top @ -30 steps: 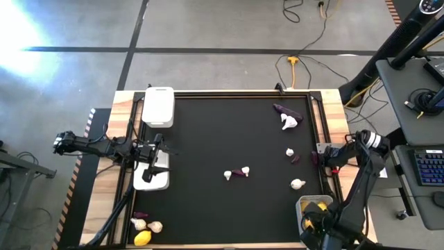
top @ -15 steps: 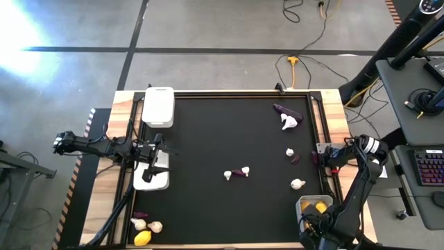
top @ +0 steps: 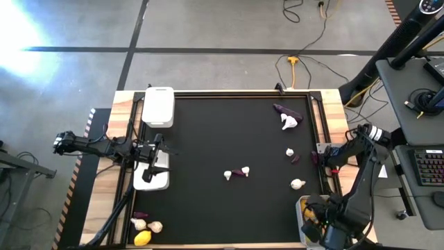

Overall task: Sort produce into baskets
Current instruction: Put the lemon into the gray bin

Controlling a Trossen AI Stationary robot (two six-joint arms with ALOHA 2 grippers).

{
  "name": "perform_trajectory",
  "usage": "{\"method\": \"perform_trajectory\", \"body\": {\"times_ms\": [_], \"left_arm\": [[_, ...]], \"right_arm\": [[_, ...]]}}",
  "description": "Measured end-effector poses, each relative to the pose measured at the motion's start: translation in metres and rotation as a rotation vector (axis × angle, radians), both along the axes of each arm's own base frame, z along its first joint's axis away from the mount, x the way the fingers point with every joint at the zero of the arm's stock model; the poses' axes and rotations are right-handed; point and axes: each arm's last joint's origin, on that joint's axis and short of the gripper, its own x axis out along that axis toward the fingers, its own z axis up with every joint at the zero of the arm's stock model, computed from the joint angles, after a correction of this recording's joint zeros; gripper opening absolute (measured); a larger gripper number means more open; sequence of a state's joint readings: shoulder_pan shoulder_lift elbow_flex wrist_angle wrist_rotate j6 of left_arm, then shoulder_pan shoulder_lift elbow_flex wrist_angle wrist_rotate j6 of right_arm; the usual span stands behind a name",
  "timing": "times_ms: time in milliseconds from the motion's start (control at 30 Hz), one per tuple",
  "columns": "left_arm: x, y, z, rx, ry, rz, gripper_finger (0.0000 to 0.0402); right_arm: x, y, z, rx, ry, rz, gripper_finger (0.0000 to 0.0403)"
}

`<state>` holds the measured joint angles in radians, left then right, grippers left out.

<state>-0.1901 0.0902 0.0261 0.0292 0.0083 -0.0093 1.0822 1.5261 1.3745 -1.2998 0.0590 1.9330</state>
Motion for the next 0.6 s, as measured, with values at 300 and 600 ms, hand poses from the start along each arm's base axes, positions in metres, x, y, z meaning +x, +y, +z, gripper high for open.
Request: {"method": "perform_trajectory", "body": {"times_ms": [300,600], "left_arm": [[0.0,0.0,0.0,0.0,0.0,0.0,0.0288],[0.0,0.0,0.0,0.0,0.0,0.0,0.0288]], "right_arm": [[0.039,-0.024,0.013,-0.498,-0.472,0.462,0.031],[0.087,-0.036,0.009,-0.73,-0.553,0.787,0.0295]]}}
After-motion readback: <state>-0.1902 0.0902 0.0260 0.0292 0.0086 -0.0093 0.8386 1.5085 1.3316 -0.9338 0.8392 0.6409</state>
